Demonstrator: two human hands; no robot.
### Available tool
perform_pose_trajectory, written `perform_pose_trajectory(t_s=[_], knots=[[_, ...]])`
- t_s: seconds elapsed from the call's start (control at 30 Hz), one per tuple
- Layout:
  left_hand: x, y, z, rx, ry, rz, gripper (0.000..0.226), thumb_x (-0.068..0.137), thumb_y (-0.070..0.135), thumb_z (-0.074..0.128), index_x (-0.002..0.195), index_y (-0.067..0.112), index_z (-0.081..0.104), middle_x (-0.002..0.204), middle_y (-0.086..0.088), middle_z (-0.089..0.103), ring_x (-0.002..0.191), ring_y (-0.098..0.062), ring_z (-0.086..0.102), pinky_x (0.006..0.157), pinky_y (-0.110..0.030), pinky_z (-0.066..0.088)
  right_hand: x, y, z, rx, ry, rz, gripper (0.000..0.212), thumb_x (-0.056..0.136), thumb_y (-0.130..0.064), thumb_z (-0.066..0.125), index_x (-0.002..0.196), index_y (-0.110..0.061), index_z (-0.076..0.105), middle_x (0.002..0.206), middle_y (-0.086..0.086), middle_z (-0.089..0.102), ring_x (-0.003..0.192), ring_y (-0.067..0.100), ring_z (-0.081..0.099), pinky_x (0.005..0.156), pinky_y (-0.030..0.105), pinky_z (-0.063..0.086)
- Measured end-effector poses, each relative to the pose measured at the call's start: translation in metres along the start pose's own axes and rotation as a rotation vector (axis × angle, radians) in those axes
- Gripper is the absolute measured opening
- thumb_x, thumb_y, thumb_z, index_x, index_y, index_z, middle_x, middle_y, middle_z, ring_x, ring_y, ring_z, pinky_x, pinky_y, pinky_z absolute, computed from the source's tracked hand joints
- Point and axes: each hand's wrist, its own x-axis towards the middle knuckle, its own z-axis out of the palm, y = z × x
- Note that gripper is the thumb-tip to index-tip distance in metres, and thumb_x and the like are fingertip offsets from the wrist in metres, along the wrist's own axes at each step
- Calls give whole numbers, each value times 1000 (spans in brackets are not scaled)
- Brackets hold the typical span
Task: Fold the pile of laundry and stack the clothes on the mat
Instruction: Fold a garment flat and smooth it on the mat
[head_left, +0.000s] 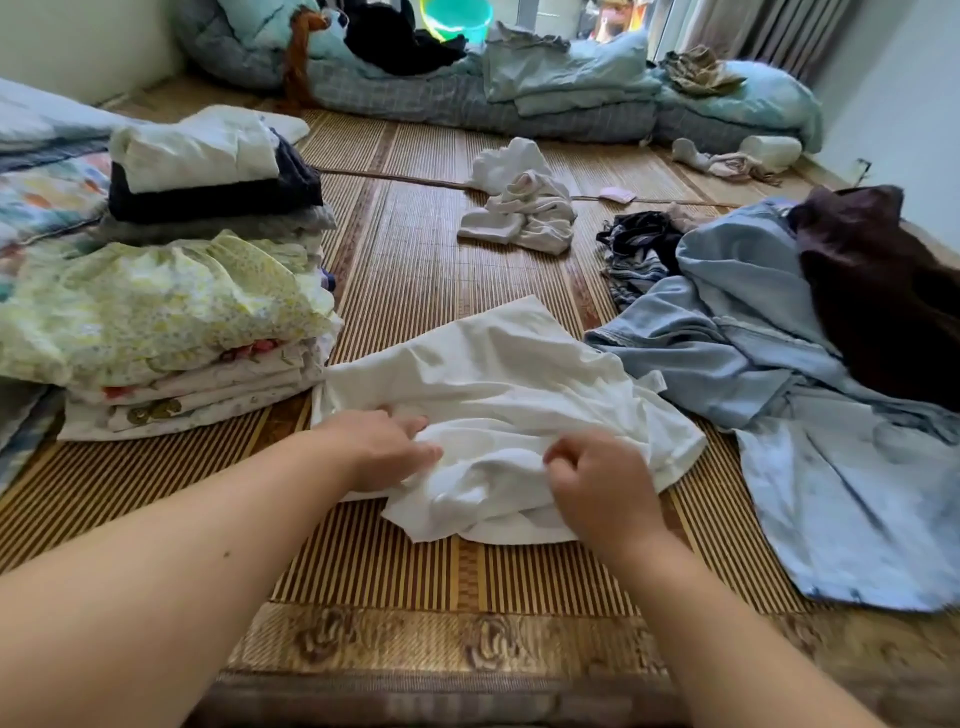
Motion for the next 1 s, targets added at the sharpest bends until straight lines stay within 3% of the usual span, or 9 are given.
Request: perform_pose_trajectory(t_s=[0.1, 0.27, 0.4, 0.53, 0.63, 0.73, 0.83, 0.9, 1.0], knots=[[-20, 5, 0, 31, -50, 2, 68, 91, 70, 28, 151, 37, 25, 157, -1, 32, 141, -24, 33, 111, -39, 26, -43, -3, 12, -154, -250, -10, 23, 83, -31, 54, 81, -17, 72, 82, -5, 66, 80, 14, 59, 74, 36, 54], [-50, 19, 0, 40, -123, -16, 74, 88, 75, 32, 149, 32, 34, 155, 1, 35, 139, -23, 35, 109, -39, 28, -50, 0, 16, -250, -232, -125, 26, 90, -44, 58, 106, -31, 74, 128, -11, 58, 111, 19, 52, 95, 34, 45], [-67, 24, 8, 13, -157, 35, 80, 85, 75, 39, 151, 30, 29, 158, 3, 30, 140, -21, 33, 111, -35, 28, -46, 23, -3, -359, -119, -9, 24, 96, -38, 50, 106, -39, 71, 123, -14, 62, 113, 18, 53, 102, 42, 37], [-84, 36, 17, -225, -193, 178, 92, 74, 72, 61, 151, 40, 22, 154, 8, 34, 117, -11, 52, 86, -23, 46, -54, 49, -31, -292, 51, 238, 20, 96, -37, 53, 102, -39, 71, 108, -11, 68, 104, 17, 56, 101, 48, 39], [-92, 55, 36, -142, 75, 239, 111, 55, 83, 62, 149, 46, 15, 157, 8, 28, 138, -18, 34, 105, -32, 36, -74, 58, -38, -123, 83, 204, 14, 92, -39, 61, 99, -37, 73, 98, -17, 68, 99, 13, 58, 97, 47, 43], [-91, 77, 54, 98, 204, 382, 124, 50, 86, 59, 150, 47, -1, 162, 10, 2, 148, -24, 4, 117, -44, 19, -94, 54, -32, -64, 56, 138, 23, 91, -37, 63, 112, -34, 70, 114, -19, 65, 113, 9, 52, 103, 46, 40], [-83, 94, 64, 150, 151, 444, 82, 70, 64, 67, 140, 41, 32, 154, 7, 27, 144, -27, 21, 114, -42, 30, -105, 47, -22, -123, -16, 91, 34, 92, -40, 60, 125, -36, 63, 136, -20, 53, 130, 9, 38, 112, 45, 30], [-78, 99, 62, 40, 185, 388, 31, 83, 42, 63, 110, 34, 51, 119, 5, 54, 119, -23, 49, 86, -33, 44, -108, 43, -17, -141, -74, 49, 35, 95, -36, 56, 129, -37, 59, 142, -21, 47, 135, 9, 32, 115, 45, 25], [-70, 99, 50, -265, 130, 290, 26, 93, 23, 55, 118, 28, 56, 112, 0, 61, 104, -22, 57, 87, -32, 45, -105, 41, -13, -131, -95, 30, 43, 97, -17, 48, 136, -35, 54, 144, -20, 46, 135, 9, 32, 115, 41, 28]])
